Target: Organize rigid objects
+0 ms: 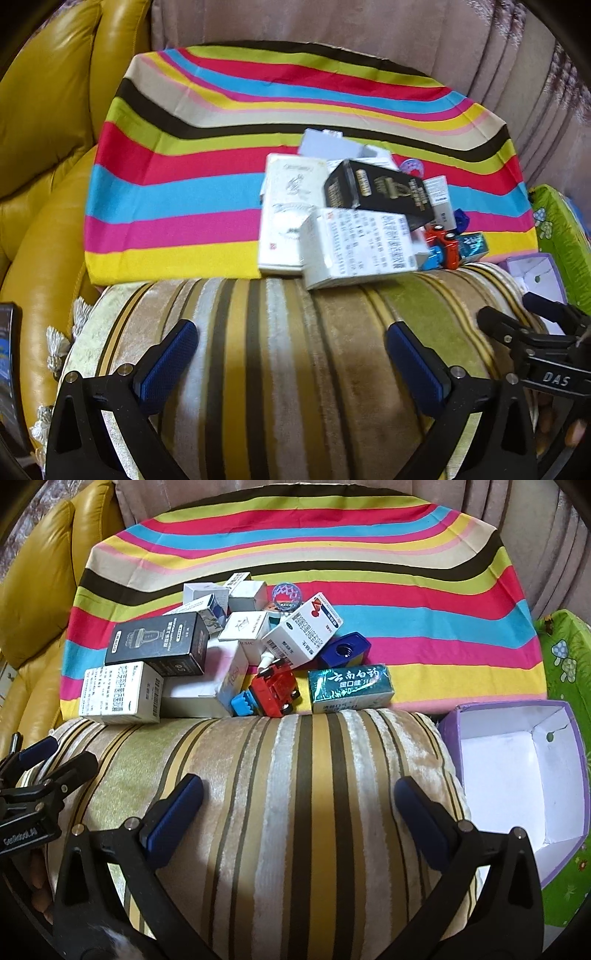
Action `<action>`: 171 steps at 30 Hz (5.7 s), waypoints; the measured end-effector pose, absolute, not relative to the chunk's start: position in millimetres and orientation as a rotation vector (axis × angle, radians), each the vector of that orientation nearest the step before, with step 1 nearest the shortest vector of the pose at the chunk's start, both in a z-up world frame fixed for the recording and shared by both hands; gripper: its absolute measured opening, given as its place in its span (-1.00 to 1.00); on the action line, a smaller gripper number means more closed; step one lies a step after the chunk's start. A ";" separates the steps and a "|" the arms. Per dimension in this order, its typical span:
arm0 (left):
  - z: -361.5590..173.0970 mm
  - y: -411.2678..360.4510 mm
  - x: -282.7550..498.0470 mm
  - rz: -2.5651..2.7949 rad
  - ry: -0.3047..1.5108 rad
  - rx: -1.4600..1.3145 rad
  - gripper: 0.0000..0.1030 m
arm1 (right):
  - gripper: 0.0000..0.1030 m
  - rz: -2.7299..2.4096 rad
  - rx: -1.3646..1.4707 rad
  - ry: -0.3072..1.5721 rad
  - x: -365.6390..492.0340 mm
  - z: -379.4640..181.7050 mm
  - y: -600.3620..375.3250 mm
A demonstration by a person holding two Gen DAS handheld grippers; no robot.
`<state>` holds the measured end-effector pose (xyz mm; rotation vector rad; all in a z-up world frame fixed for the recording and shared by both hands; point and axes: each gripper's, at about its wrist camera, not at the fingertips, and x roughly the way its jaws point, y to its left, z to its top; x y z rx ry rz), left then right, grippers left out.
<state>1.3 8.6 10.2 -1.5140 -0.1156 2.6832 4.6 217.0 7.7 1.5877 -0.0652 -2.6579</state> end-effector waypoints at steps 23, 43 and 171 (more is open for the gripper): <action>9.1 54.2 -54.5 2.666 -0.085 -1.610 0.75 | 1.00 -2.666 1.578 -0.068 5.2 7.2 217.9; 12.3 10.5 -22.0 2.471 -0.434 -1.429 0.44 | 1.00 -2.719 1.538 0.042 6.8 20.8 199.9; 40.1 219.2 8.6 2.052 -0.084 -1.238 0.67 | 0.41 -3.009 1.583 -0.524 67.5 29.4 403.9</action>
